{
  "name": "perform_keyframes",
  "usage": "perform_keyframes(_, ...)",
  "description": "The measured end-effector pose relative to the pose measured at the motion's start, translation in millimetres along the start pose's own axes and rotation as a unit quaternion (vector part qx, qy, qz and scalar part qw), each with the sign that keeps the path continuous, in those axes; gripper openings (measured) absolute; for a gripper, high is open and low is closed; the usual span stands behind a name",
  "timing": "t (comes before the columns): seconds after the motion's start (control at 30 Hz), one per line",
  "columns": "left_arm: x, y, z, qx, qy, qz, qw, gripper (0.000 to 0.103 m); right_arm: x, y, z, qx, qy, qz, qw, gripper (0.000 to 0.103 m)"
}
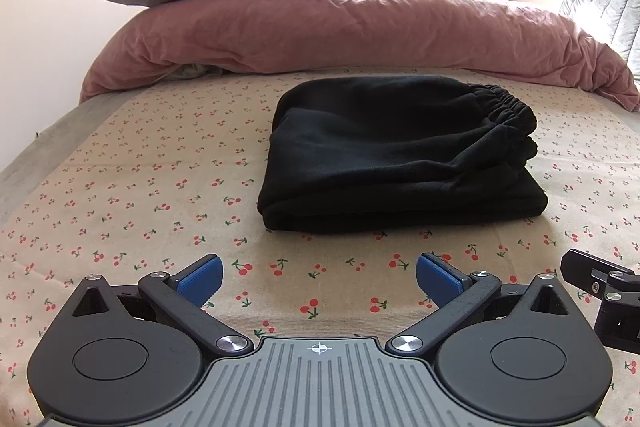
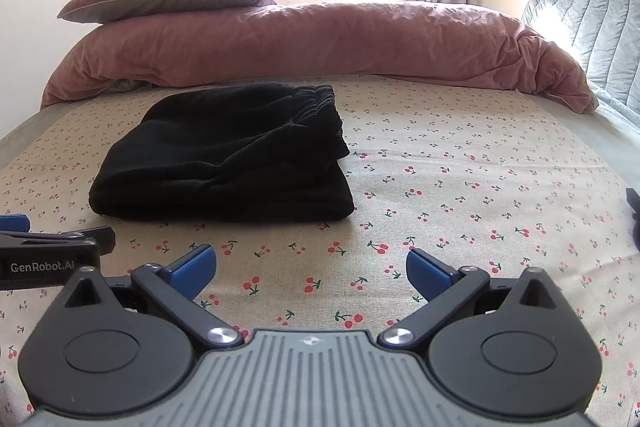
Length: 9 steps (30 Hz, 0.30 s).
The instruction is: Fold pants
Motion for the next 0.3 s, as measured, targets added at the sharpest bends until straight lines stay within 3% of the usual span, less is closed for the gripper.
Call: perform_keyframes(0.3,1.1,-0.2,0.2,-0.003,0.002,0.004,1.0,0.103,1.3,0.9,-2.2,0.002,0.003,0.001,1.0,0.099)
Point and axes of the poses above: each gripper's, at about its wrist camera, not at the fingertips, and x roughly the way its jaws point, z to its left, y to its underside, the point moved 3 cm from there along x, roughly the way its jaws point, and after that the axes turned 11 degrees about -z, right-handed, at the moved point
